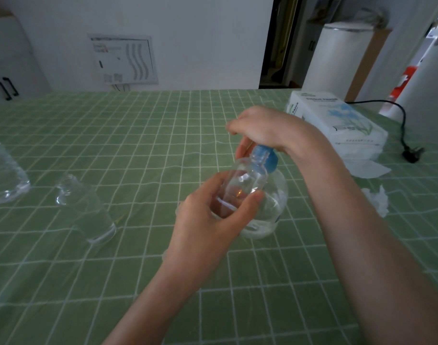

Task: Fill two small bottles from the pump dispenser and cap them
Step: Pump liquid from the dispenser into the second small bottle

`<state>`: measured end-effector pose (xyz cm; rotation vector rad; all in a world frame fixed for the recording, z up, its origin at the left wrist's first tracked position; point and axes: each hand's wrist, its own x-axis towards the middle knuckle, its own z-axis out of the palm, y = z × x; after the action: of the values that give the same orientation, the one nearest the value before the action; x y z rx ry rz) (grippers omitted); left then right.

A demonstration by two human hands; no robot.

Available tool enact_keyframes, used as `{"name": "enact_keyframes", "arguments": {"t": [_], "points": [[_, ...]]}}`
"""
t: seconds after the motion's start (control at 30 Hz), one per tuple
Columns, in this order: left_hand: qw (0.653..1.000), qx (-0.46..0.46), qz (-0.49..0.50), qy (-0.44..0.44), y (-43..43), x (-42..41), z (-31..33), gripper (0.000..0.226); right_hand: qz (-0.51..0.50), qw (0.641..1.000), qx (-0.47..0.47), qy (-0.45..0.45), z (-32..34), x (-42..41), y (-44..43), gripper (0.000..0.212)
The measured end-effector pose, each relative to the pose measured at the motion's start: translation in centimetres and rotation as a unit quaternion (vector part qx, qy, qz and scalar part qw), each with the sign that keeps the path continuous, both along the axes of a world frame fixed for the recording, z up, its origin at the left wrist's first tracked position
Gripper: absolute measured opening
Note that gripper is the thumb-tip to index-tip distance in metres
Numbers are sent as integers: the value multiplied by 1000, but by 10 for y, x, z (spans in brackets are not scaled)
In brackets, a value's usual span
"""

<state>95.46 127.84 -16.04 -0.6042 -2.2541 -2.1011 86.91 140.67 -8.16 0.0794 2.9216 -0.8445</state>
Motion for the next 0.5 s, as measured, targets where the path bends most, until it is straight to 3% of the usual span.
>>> {"name": "enact_keyframes", "arguments": {"t": [0.5], "points": [[1000, -4, -2, 3, 0, 2, -1, 21, -4, 1000, -3, -11, -6, 1, 0, 40]]}}
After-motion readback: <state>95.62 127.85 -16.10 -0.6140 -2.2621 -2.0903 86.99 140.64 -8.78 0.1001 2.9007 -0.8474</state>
